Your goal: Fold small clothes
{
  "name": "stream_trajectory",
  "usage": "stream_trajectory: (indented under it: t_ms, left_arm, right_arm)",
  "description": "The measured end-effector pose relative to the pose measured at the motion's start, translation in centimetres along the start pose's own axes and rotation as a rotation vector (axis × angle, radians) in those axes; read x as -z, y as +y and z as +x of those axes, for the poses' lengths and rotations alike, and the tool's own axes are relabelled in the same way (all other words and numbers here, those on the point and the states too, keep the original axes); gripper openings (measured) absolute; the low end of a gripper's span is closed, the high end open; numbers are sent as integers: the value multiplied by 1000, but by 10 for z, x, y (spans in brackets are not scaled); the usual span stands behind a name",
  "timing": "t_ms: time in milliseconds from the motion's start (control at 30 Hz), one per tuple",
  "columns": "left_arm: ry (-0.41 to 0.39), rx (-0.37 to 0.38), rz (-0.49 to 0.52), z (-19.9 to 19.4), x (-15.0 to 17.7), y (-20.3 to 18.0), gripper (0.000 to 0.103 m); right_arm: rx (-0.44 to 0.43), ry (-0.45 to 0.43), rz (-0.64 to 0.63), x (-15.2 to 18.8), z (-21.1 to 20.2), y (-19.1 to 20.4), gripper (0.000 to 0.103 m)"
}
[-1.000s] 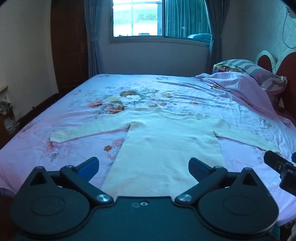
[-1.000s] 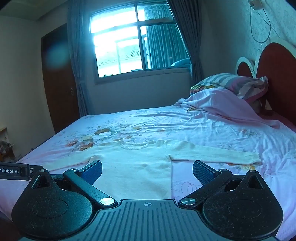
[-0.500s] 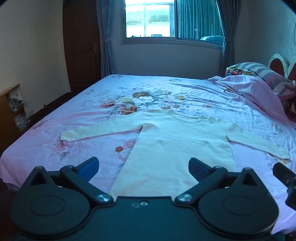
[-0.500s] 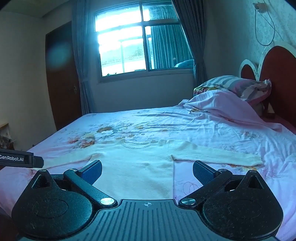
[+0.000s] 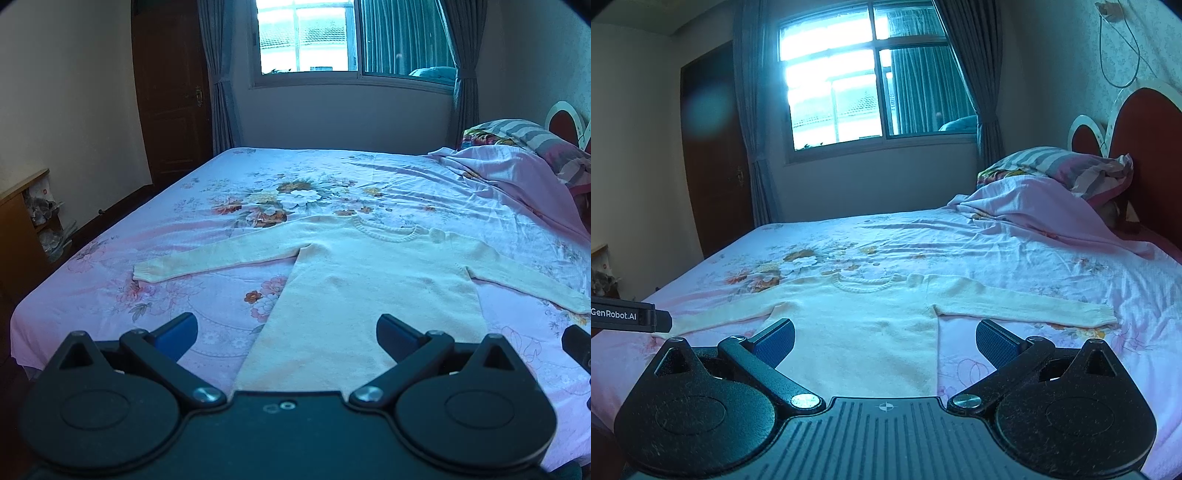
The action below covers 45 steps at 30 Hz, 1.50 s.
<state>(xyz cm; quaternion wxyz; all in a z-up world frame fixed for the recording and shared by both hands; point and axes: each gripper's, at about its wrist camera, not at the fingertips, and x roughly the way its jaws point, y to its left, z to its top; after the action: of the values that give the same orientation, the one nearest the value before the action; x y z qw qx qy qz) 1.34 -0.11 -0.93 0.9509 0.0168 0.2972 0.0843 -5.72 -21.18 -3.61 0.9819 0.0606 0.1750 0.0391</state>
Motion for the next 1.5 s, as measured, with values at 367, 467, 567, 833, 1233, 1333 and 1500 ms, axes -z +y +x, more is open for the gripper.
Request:
stream_trajectory:
  t_ms: [367,467,567,833,1233,1333,1500]
  left_arm:
    - [2,-2,6,2,-1,-1,102]
    - [3,1,5,2,-1,0,102]
    - [-1,1,6,1,-1,-1,102]
    - [1,1,7,0,0,-1,102]
    - [5,-2,7,0,0,-1,102]
    - [4,-3,10,1,0,-2,102]
    - [9,-2,7,2,0,-2,101]
  right_arm:
    - [4,-2,6,2,1,-1,103]
    - [5,-8,6,3,0,0,103]
    - [3,-11,9,4,0,-1,103]
    - [5,-11,11,4,1,-1,103]
    - [6,-7,9,5,1,-1,103]
    - [9,-3,10,5,3,0,103]
    - [9,6,14,7,6,-1,103]
